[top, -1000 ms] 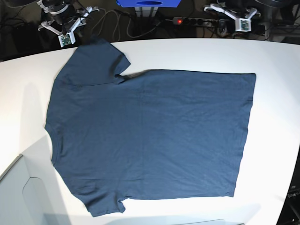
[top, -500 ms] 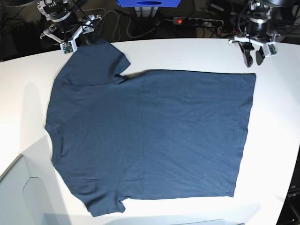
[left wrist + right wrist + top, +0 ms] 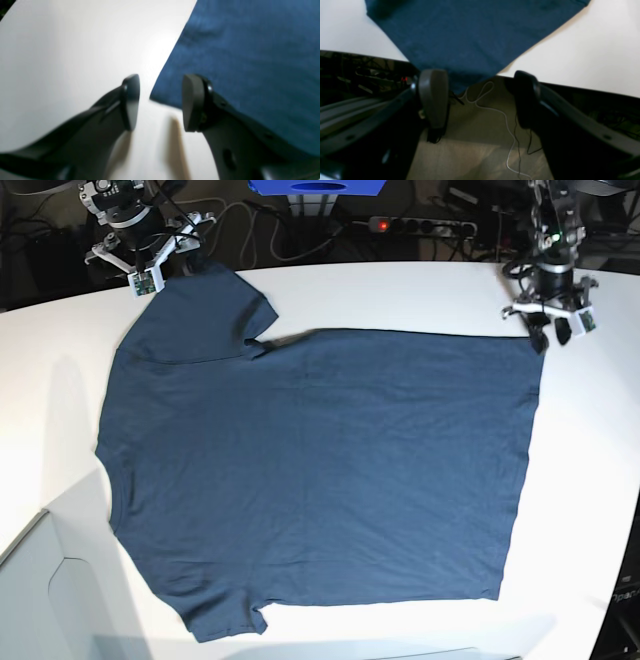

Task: Fold the T-shirt properly
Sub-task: 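Lower both grippers to the shirt's shoulder corners and grasp them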

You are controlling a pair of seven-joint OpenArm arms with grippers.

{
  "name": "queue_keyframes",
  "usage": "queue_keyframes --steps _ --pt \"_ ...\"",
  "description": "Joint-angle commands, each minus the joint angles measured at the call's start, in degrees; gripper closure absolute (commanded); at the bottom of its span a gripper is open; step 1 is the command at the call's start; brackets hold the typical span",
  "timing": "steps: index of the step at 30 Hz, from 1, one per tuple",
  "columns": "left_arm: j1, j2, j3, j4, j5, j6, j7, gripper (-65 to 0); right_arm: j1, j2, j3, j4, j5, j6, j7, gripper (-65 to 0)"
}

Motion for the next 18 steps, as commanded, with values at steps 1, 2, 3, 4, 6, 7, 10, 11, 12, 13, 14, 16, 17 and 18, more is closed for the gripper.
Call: queue_keyframes --steps 1,2,3,4,6,7,10,11,12,13,14,16,17,18 --pt "-0.23 -0.66 -0.46 -0.09 -0.19 0.14 -1.22 -26.8 -0.42 0.48 0.26 0.85 -0.25 0.21 1.01 -39.3" --pt "-0.58 -0.66 -0.37 -0.62 -0.19 0.14 -1.22 -26.8 -0.25 0.48 0.26 0.85 -0.25 0.21 1.01 -39.3" --pt "-1.02 -0.75 -0.37 -1.24 -0.19 0.14 -1.22 -26.8 0.02 0.48 0.26 0.85 -0.25 0.21 0.92 -39.3" --pt "-1.37 -0.75 -0.37 -1.94 -0.19 0.14 -1.22 -26.8 0.28 0.48 0.26 0.85 -0.25 0.21 0.57 -39.3" --pt "-2.42 -0.75 -0.37 -3.7 -0.19 0.14 -1.22 -26.8 0.9 0.48 0.26 0.85 -0.25 0.21 -1.72 -39.3" --pt "-2.95 -0.75 -0.37 -4.31 -0.19 0.14 -1.22 -26.8 1.42 0.39 0.26 0.85 -0.25 0.21 -2.6 -39.3" --pt "-3.66 -0.75 -0.28 -5.37 -0.19 0.14 -1.22 -26.8 1.95 0.21 0.17 0.85 -0.25 0.21 -4.09 -39.3" --pt "-3.92 -0.83 -0.2 -5.37 -0.19 0.14 -1.22 -26.8 1.95 0.21 0.17 0.85 -0.25 0.21 -4.09 -39.3" --pt "-4.01 -0.83 0.24 -5.37 -0.01 0.14 -1.22 -26.8 1.95 0.21 0.17 0.85 -0.25 0.21 -4.09 -39.3" --pt "-4.01 -0.92 1.03 -5.54 -0.01 0.14 -1.22 -26.8 1.95 0.21 0.17 0.85 -0.25 0.21 -4.09 -39.3" --pt "-4.01 -0.92 1.65 -5.54 -0.1 0.14 -1.22 -26.8 1.95 0.13 0.17 0.85 -0.25 0.21 -4.09 -39.3" --pt "-4.62 -0.92 2.35 -5.63 0.07 0.14 -1.22 -26.8 1.95 0.13 0.17 0.85 -0.25 0.21 -4.09 -39.3" --pt "-4.89 -0.92 2.62 -5.72 0.07 0.14 -1.22 -26.8 1.95 0.13 0.17 0.85 -0.25 0.21 -4.09 -39.3" --pt "-4.97 -0.92 2.88 -5.72 0.07 0.14 -1.22 -26.7 2.04 0.13 0.17 0.85 -0.25 0.21 -4.09 -39.3"
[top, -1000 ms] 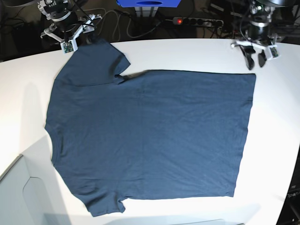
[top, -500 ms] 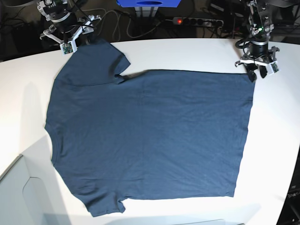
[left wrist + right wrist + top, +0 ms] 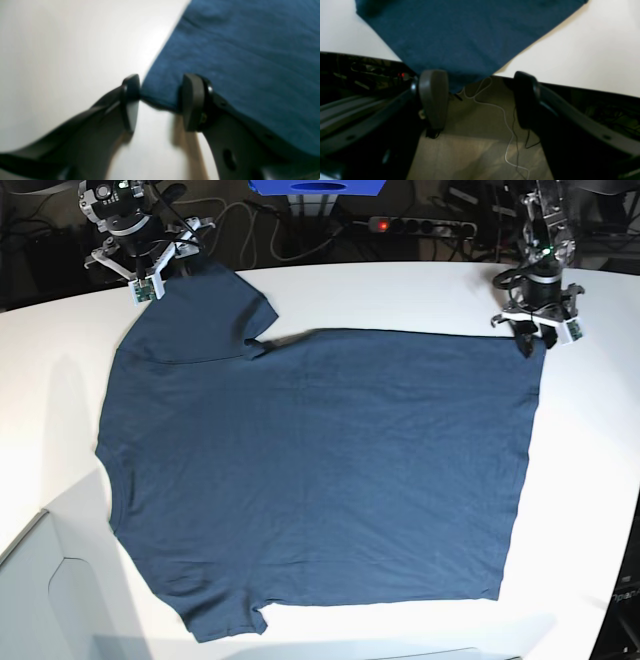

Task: Fold the T-shirt properly
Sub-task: 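Lower both grippers to the shirt's shoulder corners and grasp them, then lift the grasped shoulder edge with both grippers and pull it taut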

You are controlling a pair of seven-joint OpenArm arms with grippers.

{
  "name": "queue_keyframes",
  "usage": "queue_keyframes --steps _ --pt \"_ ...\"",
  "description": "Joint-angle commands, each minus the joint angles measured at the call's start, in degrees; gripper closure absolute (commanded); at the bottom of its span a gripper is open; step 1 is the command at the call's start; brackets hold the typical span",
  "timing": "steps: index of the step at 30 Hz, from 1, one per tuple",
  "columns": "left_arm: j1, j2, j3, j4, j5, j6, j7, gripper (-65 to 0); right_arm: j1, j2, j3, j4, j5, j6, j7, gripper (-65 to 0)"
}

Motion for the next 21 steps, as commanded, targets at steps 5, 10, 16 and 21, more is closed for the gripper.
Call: queue_keyframes --steps 5,10,16,21 --pt "-0.12 -0.48 -0.18 0.71 0.12 -0.08 -1.31 -26.1 -0.52 0.3 0.17 0.96 -0.06 0.21 0.81 -39.3" --pt "0.05 -0.48 -0.71 0.71 0.12 -0.08 -1.31 -11.2 -0.52 0.3 0.26 0.96 -0.06 0.21 0.81 -39.2" --pt "0.05 -0.66 -0.79 0.79 0.12 0.01 -1.31 0.0 0.62 0.3 0.35 0.96 -0.06 0.21 0.89 -39.2" --pt "0.41 -0.48 -0.79 1.23 0.12 0.01 -1.31 0.0 1.59 0.21 0.44 0.87 -0.06 0.21 0.89 -39.5"
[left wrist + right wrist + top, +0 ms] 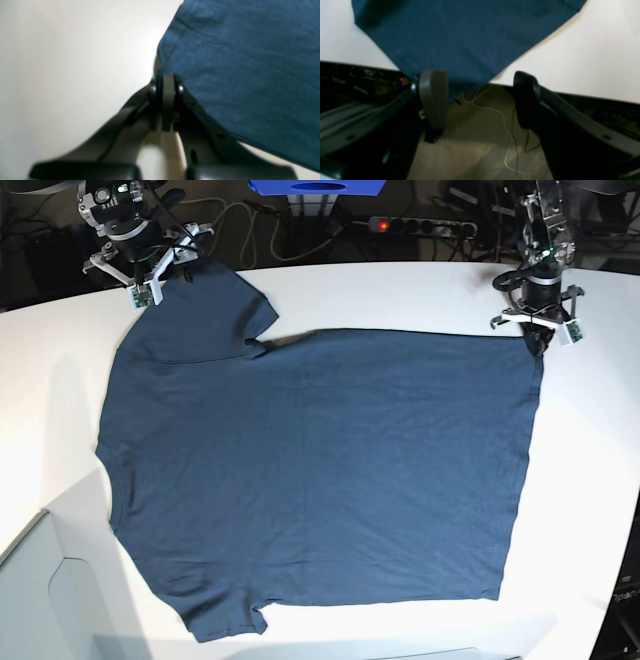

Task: Fold the T-shirt properly
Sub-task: 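Lift the grasped shoulder edge with both grippers and pull it taut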

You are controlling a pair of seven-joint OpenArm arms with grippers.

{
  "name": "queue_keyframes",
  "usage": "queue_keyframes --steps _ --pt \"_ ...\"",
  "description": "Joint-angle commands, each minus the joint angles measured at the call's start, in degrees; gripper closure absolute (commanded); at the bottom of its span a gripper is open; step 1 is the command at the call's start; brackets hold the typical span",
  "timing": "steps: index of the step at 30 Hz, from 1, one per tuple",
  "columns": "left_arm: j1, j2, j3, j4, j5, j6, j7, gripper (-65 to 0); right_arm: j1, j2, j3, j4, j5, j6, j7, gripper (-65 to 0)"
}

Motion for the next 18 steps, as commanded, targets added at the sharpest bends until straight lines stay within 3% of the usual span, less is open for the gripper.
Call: queue_keyframes --steps 1,11,18 --pt "0.67 -0.66 -0.49 1.23 -0.01 -0.01 -1.27 0.0 0.04 0.23 0.35 0.52 -0.06 0.21 0.96 -39.5" --pt "2.25 -0.48 -0.49 1.32 -0.19 -0.01 -1.44 0.0 3.56 0.15 0.17 -7.39 0.12 0.21 1.14 -39.6" --pt "2.43 -0.48 -0.49 1.32 -0.28 -0.01 -1.44 0.0 5.14 -0.56 0.09 -11.43 0.03 0.21 4.92 -39.6"
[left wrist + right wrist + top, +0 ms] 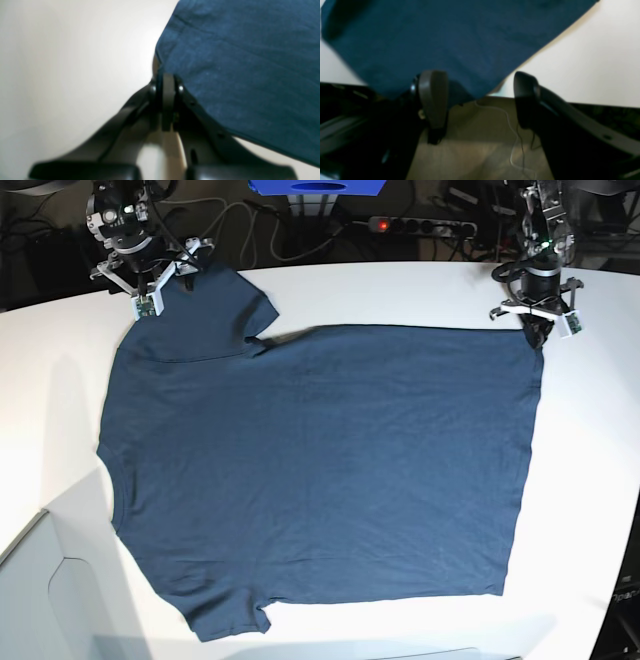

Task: Fold the T-shirt properly
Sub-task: 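Lift the grasped shoulder edge with both grippers and pull it taut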

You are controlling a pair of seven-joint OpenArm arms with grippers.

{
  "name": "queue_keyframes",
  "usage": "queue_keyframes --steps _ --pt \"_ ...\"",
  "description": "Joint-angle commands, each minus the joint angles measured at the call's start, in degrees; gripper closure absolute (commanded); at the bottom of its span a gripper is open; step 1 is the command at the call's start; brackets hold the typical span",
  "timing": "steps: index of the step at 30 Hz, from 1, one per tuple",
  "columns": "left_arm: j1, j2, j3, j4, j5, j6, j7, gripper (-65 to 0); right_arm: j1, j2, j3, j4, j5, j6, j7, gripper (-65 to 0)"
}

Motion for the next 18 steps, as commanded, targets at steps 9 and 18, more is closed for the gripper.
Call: queue_keyframes --steps 9,18 --pt "0.4 -0.61 -0.44 0.93 0.1 0.27 -0.53 0.0 1.35 0.71 0.19 -4.71 -0.19 0.21 1.93 -38.6" --pt "1.19 -0.61 -0.53 1.02 0.1 0.27 -0.53 0.0 1.26 0.8 0.55 -4.45 -0.19 0.3 1.66 0.0"
